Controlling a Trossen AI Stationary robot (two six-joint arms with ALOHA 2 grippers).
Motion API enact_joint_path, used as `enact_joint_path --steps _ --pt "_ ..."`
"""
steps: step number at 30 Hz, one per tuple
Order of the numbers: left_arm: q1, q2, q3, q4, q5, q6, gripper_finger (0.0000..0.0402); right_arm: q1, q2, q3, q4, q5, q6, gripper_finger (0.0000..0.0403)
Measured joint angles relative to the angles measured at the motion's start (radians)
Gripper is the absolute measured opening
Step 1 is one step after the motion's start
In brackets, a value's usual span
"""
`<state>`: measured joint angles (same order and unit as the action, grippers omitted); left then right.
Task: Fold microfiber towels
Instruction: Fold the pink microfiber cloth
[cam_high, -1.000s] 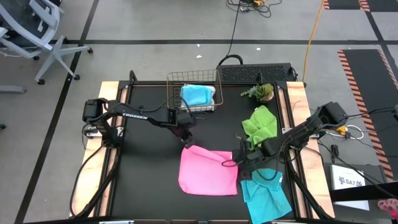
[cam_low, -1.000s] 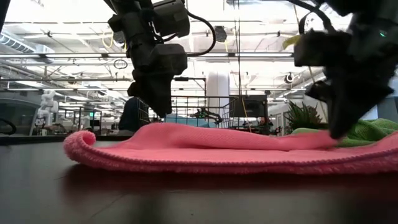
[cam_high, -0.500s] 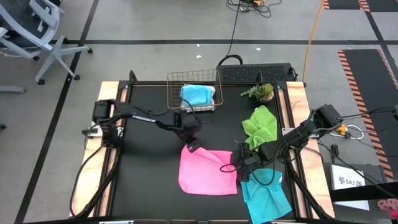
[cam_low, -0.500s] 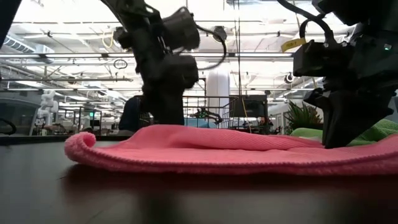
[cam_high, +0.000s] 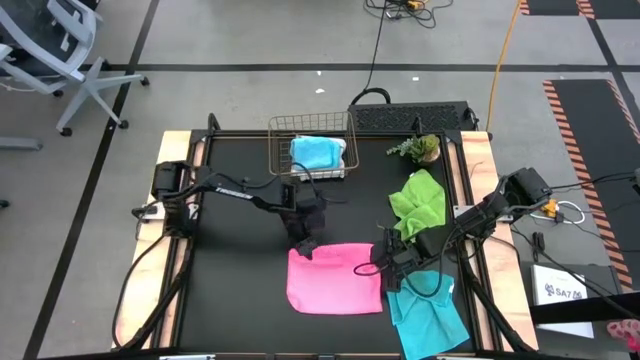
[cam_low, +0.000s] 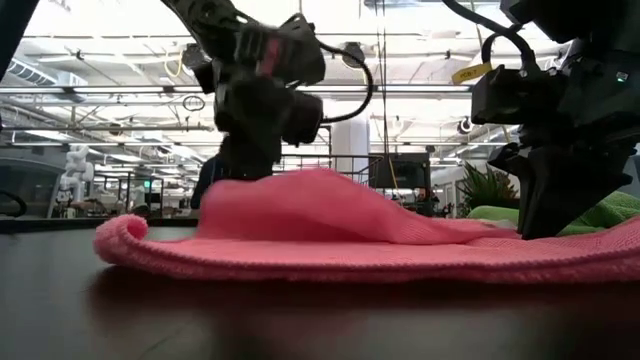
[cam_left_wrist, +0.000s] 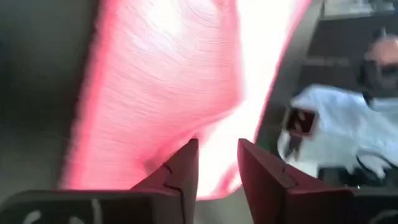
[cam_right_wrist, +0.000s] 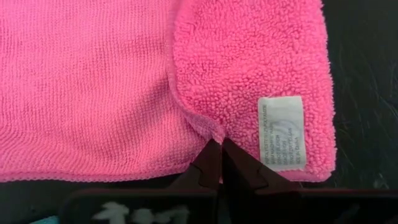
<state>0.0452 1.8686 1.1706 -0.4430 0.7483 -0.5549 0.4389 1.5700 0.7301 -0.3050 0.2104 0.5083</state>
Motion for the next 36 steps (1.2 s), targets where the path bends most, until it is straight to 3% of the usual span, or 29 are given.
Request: enact_joint_path --steps 3,8,11,15,17,27,36 --pt "-0.041 -0.003 -0.004 -0.008 0.036 -0.003 0.0095 0.000 0.000 -0.002 -0.001 0.000 0.002 0.0000" --pt "-0.096 -0.005 -0.002 0.005 0.013 -0.004 0.0084 0.000 0.000 -0.003 0.007 0.002 0.001 0.0000" --pt "-0.113 -0.005 -0.002 0.010 -0.089 0.000 0.0077 0.000 0.001 -0.004 0.019 0.002 -0.006 0.0000" --pt "-0.123 -0.005 -0.002 0.008 -0.347 -0.004 0.0068 0.000 0.001 -0.004 0.042 0.002 -0.022 0.0000" --pt "-0.127 -0.005 -0.002 -0.001 -0.429 0.002 0.0063 -0.001 0.001 -0.004 0.048 0.004 -0.023 0.0000" --pt "-0.237 -0.005 -0.002 -0.037 -0.463 0.122 0.0055 -0.001 0.001 -0.004 0.048 0.002 -0.023 0.0000" --pt "-0.455 -0.005 -0.002 -0.183 -0.822 0.105 0.0055 -0.001 0.001 -0.004 0.047 -0.001 -0.025 0.0000"
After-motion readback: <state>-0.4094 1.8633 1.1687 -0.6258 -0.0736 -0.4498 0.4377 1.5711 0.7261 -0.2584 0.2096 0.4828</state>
